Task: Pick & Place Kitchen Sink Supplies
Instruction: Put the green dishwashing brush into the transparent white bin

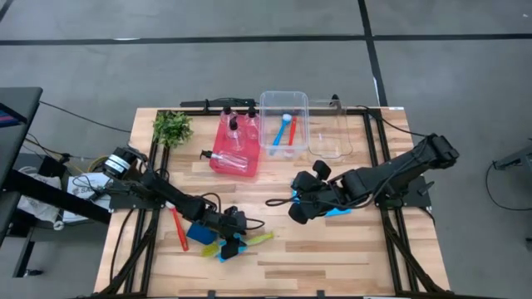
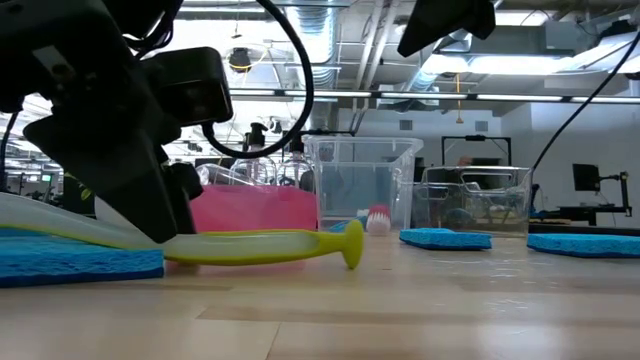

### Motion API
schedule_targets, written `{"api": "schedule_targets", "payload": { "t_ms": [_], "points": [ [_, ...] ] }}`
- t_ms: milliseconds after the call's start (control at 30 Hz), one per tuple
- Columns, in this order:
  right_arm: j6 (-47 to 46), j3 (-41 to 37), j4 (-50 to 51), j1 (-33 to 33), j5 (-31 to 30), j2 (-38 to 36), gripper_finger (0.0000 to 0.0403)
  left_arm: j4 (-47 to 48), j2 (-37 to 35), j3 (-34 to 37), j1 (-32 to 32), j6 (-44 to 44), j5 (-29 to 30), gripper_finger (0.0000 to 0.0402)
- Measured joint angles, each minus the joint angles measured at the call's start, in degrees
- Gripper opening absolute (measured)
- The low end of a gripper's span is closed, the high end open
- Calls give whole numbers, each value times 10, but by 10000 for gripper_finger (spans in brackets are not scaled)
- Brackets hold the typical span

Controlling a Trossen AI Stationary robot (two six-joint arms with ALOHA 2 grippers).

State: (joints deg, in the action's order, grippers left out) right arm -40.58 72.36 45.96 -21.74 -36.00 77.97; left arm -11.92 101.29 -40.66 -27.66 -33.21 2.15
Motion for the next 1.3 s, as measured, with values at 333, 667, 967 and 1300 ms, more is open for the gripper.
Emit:
{"api": "schedule_targets", "payload": {
  "t_ms": [333, 667, 967, 1300],
  "points": [
    [0, 0, 3, 0, 0, 0, 1, 2, -2, 0, 26, 44, -22, 131],
    [-15, 0, 3, 0, 2, 0, 1, 20, -52, 4, 45, 75, 51, 6],
    [-22, 0, 3, 0, 2, 0, 1, 10, -140, 3, 60, 130, 109, 4],
    [-26, 0, 3, 0, 2, 0, 1, 6, -123, 3, 57, 168, 83, 96]
  ]
}}
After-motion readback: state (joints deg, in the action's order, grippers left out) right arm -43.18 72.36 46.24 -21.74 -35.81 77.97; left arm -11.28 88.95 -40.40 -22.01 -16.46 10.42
